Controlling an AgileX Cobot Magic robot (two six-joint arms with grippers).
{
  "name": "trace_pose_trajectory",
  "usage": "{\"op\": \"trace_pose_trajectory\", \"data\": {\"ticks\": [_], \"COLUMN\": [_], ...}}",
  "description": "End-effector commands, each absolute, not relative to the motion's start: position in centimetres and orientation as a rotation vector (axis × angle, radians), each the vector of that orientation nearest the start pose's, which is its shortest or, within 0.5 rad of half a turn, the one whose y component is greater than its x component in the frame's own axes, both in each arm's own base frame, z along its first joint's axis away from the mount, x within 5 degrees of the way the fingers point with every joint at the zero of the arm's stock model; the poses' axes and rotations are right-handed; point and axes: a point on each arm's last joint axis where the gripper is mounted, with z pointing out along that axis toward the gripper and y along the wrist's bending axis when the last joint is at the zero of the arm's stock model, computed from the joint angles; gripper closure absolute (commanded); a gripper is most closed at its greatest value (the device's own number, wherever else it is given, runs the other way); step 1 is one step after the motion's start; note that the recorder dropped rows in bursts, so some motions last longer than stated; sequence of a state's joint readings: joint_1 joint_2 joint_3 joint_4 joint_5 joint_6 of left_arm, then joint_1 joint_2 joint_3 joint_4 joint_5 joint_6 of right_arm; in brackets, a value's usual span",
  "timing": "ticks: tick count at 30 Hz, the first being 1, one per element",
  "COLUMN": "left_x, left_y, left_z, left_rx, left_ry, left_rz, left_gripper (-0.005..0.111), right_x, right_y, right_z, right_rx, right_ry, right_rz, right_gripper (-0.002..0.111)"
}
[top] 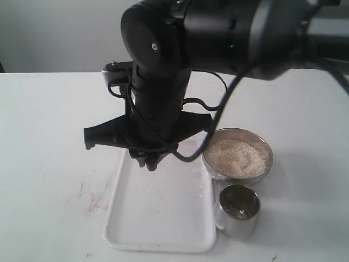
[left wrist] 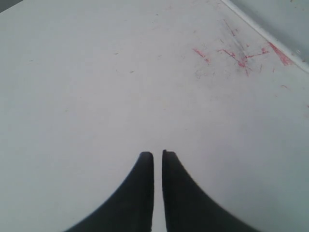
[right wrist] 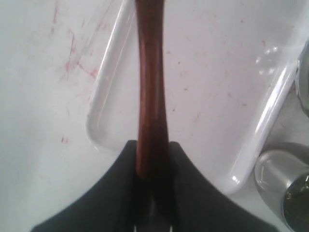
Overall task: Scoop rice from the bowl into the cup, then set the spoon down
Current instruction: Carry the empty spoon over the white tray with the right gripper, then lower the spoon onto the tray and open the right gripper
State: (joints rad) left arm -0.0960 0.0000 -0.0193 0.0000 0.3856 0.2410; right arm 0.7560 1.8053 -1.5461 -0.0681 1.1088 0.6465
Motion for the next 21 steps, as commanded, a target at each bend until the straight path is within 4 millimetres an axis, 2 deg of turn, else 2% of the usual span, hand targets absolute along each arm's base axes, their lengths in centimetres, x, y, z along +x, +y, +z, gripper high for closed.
{"op": "trace_pose_trajectory", "data": {"ticks": [1, 5, 14, 21], "left_x": [5.1, 5.1, 5.1, 5.1], "left_y": [-0.5, -0.5, -0.5, -0.5], "left_z": [17.8, 17.8, 17.8, 17.8], "left_rx": [0.318, 0.318, 0.318, 0.318], "left_ry": [1.882, 1.882, 1.882, 1.882], "left_rz": [0.083, 0.083, 0.083, 0.083], "left_gripper": [0.092, 0.092, 0.092, 0.092], "right_x": [29.4, 29.6, 30.2, 31.0], "right_y": [25.1, 25.4, 25.9, 26.2], "right_z": [25.0, 22.6, 19.5, 18.1], "right_rx": [0.007, 0.064, 0.146, 0.171], "right_ry": [3.043, 3.139, 3.186, 3.162], "right_rz": [0.095, 0.107, 0.035, 0.065], "right_gripper": [0.108, 0.108, 0.108, 0.108]}}
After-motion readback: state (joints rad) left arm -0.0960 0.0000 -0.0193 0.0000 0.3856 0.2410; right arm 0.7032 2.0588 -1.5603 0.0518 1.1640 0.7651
